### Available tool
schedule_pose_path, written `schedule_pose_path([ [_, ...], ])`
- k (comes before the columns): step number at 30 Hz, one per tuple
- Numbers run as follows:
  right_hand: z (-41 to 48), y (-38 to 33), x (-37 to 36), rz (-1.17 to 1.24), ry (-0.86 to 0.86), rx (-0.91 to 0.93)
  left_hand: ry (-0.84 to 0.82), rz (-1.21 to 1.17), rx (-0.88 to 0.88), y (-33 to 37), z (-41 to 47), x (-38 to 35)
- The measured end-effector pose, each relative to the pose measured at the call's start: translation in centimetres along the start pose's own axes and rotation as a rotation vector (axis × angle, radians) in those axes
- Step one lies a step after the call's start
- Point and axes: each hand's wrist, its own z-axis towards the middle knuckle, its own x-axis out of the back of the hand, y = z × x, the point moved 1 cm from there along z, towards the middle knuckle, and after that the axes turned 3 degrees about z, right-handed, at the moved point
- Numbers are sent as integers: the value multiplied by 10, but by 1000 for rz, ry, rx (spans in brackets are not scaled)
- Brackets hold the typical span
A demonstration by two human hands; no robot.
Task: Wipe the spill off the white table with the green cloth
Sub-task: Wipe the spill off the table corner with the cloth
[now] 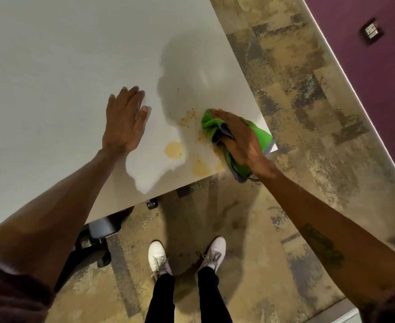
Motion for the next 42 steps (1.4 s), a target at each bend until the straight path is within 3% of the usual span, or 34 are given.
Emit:
schedule_pose_path([
  [5, -15, -19, -36, 33, 251, -296, -9, -26, -68, -14, -37, 2],
  [9, -10, -35, -65, -90, 454, -386, 19, 53, 168, -16, -48, 5],
  [17, 36, -48, -90, -214, 550, -467, -23, 147, 257, -12, -44, 2],
  [23, 79, -52, -101, -248, 458, -402, 36, 144, 230, -16, -43, -2],
  [33, 155, -50, -98, -106, 205, -262, 12, 37, 255, -12, -40, 6],
  [42, 175, -45, -79, -66, -211, -91, 37, 15, 244, -17, -41, -1],
])
